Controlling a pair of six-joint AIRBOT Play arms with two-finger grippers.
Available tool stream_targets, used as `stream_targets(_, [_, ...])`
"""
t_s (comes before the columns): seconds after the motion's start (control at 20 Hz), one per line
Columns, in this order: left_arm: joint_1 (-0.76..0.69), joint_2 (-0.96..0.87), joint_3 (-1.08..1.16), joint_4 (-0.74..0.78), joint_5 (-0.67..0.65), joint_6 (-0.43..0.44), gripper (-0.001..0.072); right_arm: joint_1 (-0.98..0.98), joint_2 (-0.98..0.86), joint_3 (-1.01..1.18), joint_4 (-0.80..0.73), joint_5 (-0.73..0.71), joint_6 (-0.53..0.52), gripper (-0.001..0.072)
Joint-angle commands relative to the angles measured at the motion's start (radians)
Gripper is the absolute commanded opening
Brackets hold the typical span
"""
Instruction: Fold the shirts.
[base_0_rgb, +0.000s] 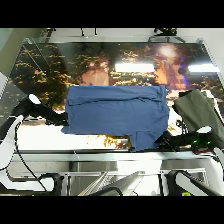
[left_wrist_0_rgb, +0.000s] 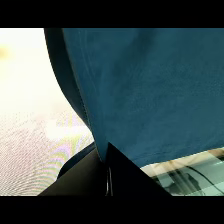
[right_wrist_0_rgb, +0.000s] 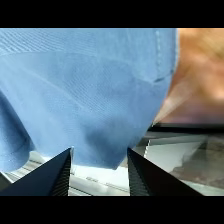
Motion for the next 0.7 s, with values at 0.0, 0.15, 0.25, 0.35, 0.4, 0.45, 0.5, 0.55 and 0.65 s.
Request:
stream_targets(0.0, [0.0,0.001,0.001,0.0,-0.011,-0.001,0.0012,-0.002,0.0,-0.002,-0.001,0.024,-0.002,0.04])
stream_targets(0.15, [0.0,0.001,0.001,0.0,-0.021,0.0,0.0012,-0.002,0.016,0.013,-0.002,0.03,0.01,0.0364])
stream_targets(0.25, [0.0,0.001,0.001,0.0,-0.021,0.0,0.0012,-0.002,0.028,0.034,-0.007,0.056,0.023,0.0365])
stream_targets(0.35, [0.0,0.001,0.001,0.0,-0.018,0.0,0.0012,-0.002,0.04,0.05,-0.074,0.061,0.07,0.0365])
stream_targets(0.4, [0.0,0.001,0.001,0.0,-0.018,0.0,0.0012,-0.002,0.041,0.051,-0.124,0.055,0.094,0.0365])
stream_targets(0.45, [0.0,0.001,0.001,0.0,-0.017,0.0,0.0011,-0.002,0.036,0.05,-0.157,0.045,0.108,0.0365])
stream_targets(0.5, [0.0,0.001,0.001,0.0,-0.018,0.0,0.0012,-0.002,0.029,0.047,-0.158,0.036,0.111,0.0365])
stream_targets(0.55, [0.0,0.001,0.001,0.0,-0.018,0.0,0.0012,0.0,0.021,0.039,-0.137,0.028,0.11,0.0365])
stream_targets(0.65, [0.0,0.001,0.001,0.0,-0.018,0.0,0.0012,0.0,0.006,0.011,-0.067,-0.016,0.055,0.0365])
